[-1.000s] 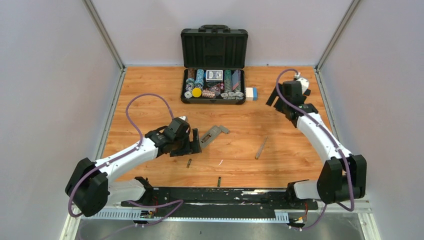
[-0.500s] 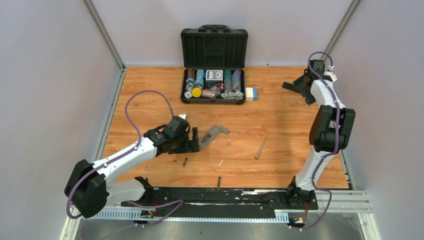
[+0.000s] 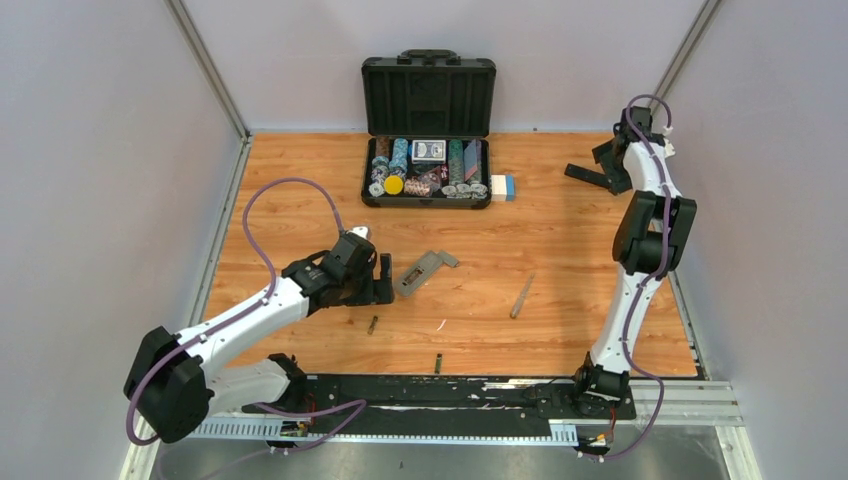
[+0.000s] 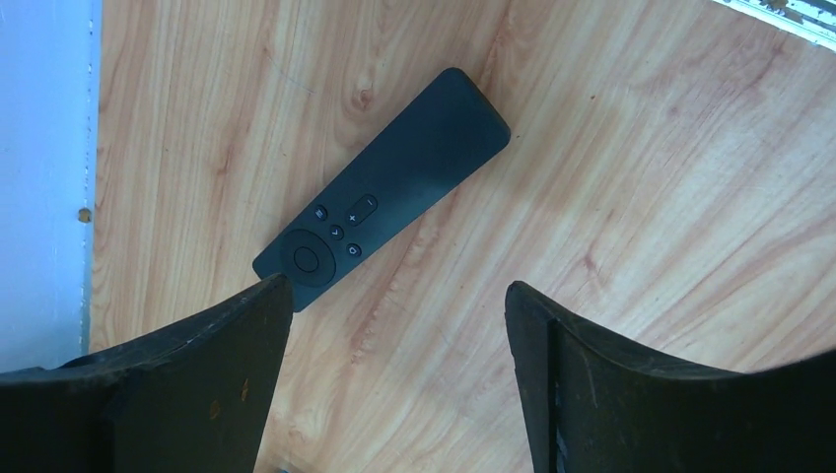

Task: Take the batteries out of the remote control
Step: Move the remote control to the center of the board.

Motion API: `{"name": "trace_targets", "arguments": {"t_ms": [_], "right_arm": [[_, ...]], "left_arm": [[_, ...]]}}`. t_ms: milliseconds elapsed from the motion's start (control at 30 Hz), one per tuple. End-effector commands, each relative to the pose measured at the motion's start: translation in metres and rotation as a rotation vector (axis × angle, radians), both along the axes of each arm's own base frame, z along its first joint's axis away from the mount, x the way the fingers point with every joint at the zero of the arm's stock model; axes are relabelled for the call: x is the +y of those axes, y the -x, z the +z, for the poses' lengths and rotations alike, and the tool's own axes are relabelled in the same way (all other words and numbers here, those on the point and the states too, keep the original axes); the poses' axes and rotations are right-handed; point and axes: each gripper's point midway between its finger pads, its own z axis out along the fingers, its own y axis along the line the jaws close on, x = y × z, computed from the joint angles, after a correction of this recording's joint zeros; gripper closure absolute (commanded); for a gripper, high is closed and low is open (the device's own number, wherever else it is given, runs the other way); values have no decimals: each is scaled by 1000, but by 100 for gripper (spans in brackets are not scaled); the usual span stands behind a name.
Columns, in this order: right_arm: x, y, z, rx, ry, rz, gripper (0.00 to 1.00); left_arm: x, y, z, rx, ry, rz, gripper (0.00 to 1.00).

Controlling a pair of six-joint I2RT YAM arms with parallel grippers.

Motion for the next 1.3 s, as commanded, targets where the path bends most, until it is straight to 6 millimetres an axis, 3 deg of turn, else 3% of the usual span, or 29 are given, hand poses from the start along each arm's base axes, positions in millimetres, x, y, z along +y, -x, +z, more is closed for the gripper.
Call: {"name": "trace_targets", "arguments": {"t_ms": [0, 300, 567, 800, 1033, 1267], "right_arm": [[-5, -11, 7, -33, -5, -64, 21], [-23, -25, -6, 3, 45, -136, 25], [-21, -30, -35, 42, 13, -150, 25], [-22, -24, -57, 97, 16, -151, 25], [-22, -19, -80, 163, 46, -90, 38], [-29, -3, -111, 297, 131, 6, 42]], "left_arm": [[-1, -11, 12, -34, -19, -3, 0], [1, -14, 17, -40, -37, 1, 0], [6, -14, 15, -32, -48, 17, 0], [10, -13, 13, -26, -61, 23, 0], [11, -12, 12, -20, -60, 23, 0], [10, -11, 9, -6, -58, 20, 0]]}}
